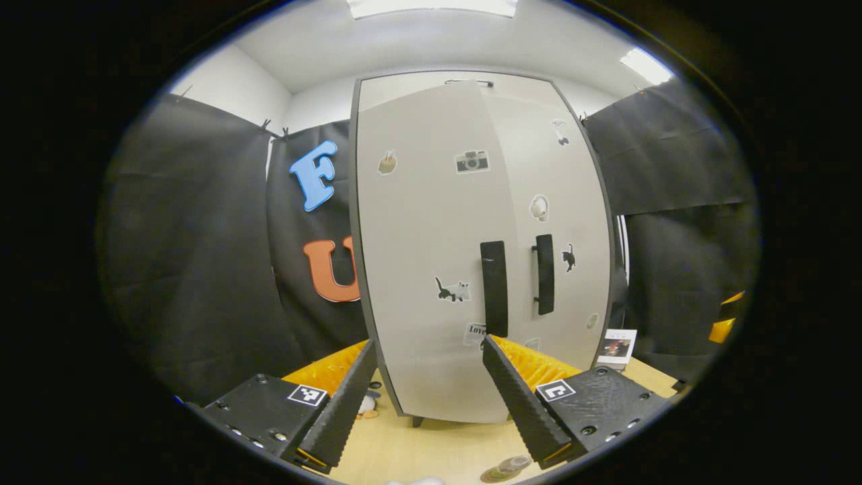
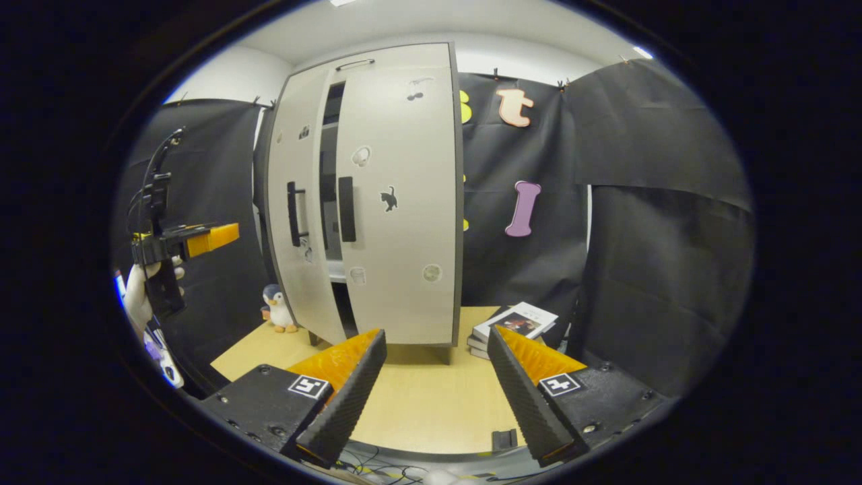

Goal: Grasp the bottle in the cabinet with the left hand and place it on the coaster, then close the right door with the right hand and the left door with the left hand.

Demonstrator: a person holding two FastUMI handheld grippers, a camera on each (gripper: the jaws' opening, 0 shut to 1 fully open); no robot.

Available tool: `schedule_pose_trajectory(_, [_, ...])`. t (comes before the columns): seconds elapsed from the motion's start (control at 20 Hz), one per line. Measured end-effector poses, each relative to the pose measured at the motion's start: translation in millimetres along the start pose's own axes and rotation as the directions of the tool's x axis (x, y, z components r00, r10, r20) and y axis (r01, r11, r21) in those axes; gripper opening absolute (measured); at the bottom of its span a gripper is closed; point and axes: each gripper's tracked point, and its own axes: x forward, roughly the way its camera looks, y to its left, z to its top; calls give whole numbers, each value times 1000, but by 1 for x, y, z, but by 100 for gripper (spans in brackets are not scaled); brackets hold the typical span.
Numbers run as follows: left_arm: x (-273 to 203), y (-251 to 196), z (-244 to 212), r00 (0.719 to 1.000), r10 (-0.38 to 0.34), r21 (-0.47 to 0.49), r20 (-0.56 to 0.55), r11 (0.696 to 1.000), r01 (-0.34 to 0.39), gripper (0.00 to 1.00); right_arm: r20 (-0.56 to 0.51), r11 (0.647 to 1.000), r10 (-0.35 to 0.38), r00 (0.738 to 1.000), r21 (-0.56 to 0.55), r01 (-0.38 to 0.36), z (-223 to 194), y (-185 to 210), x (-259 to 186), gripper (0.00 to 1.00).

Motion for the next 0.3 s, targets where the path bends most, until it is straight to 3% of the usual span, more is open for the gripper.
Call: schedule_pose_trajectory(0.3, [-34, -2, 0, 1000, -4, -14, 0, 1000, 4, 97, 36, 1000, -8, 999, 10, 7, 9, 16, 2, 99])
